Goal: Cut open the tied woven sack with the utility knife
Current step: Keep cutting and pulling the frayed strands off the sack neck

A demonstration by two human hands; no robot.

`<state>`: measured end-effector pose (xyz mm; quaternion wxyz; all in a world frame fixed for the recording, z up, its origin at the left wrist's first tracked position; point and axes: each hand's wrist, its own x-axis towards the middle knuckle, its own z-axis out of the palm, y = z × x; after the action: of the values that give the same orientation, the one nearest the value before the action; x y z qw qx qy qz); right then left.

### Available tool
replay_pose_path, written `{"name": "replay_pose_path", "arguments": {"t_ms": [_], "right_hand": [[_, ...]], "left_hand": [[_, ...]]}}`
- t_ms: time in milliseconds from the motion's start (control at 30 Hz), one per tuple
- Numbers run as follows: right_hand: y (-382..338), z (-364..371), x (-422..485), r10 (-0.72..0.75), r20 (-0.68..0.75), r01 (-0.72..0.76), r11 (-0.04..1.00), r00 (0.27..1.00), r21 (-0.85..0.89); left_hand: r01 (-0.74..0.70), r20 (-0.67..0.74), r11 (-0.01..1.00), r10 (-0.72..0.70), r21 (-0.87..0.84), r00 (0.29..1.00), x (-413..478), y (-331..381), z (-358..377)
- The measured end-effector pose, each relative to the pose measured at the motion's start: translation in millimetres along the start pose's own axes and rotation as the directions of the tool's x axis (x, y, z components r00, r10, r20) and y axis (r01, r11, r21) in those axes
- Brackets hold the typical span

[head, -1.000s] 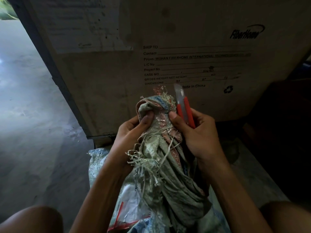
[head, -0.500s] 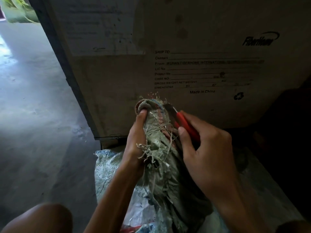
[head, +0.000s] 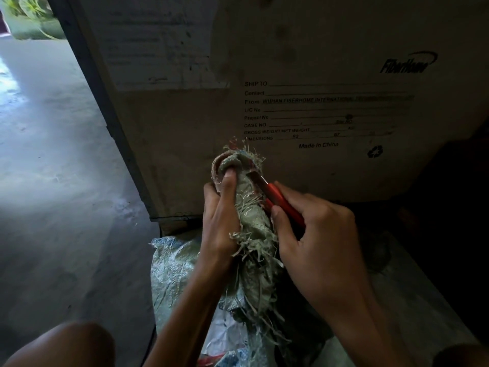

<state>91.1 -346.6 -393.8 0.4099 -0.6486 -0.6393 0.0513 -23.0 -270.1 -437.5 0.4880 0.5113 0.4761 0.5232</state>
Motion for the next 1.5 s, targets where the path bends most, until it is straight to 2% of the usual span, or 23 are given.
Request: {"name": "replay_pose_path", "arguments": {"t_ms": [33,67,233,467,567,633,700,767,933,1233,1400,1500], "right_hand": [[-0.4,-1.3,0.0,0.002,0.008,-0.002,1.0,1.0,-0.004],[-0.9,-3.0,-0.2,0.004,0.022,-0.004,1.0,1.0,-0.009],[-5.0,-11.4,-1.4,0.032,0.131,-0.02,0.995,0.991,-0.094],[-4.6,-35.2,-2.3,0.107,0.29,-0.055,0.982,0.951,-0.181],[8.5,-49.5,0.1,0.159,0.347,-0.129,0.986,0.924,-0.109],[19.6,-54.4,3.7,0.207,0.291,-0.235,0.97,0.934,0.067],[29.7,-52.1,9.4,0.242,0.167,-0.278,0.93,0.956,0.241],[37.1,-41.7,13.3,0.296,0.107,-0.314,0.859,0.949,0.404],[40.5,-12.5,18.3,0.384,0.252,-0.442,0.564,0.888,0.697],[51.9,-6.2,22.2,0.339,0.261,-0.387,0.385,0.904,0.838],[60.3,-5.8,26.9,0.318,0.381,-0.453,0.196,0.868,0.87],[66.4,-9.0,29.1,0.282,0.459,-0.519,0.195,0.842,0.832]], "left_hand": [[0.034,-0.01,0.994,-0.035,-0.1,0.999,-0.4,-0.6,1.1],[0.04,-0.012,0.991,-0.042,-0.124,0.999,0.1,-1.4,1.3],[-0.073,-0.111,0.997,0.068,-0.04,0.991,-0.2,-6.3,-1.0],[-0.054,-0.127,0.999,0.053,-0.007,0.991,1.3,0.7,-3.2],[-0.028,-0.095,0.996,0.02,-0.083,0.995,0.7,9.4,-4.2],[0.014,-0.055,0.987,-0.023,-0.159,0.998,1.5,12.8,-6.2],[0.056,0.013,0.976,-0.055,-0.211,0.998,0.5,13.6,-6.8],[0.086,0.119,0.966,-0.058,-0.244,0.991,-4.0,14.0,-1.0],[0.047,0.168,0.977,-0.012,-0.207,0.986,-17.2,14.1,17.0],[-0.111,0.166,0.973,0.146,-0.204,0.975,-14.0,12.9,2.8],[-0.058,0.246,0.963,0.125,-0.264,0.961,-10.1,14.5,-1.0],[0.001,0.27,0.963,0.074,-0.269,0.96,-9.0,18.6,-1.2]]}}
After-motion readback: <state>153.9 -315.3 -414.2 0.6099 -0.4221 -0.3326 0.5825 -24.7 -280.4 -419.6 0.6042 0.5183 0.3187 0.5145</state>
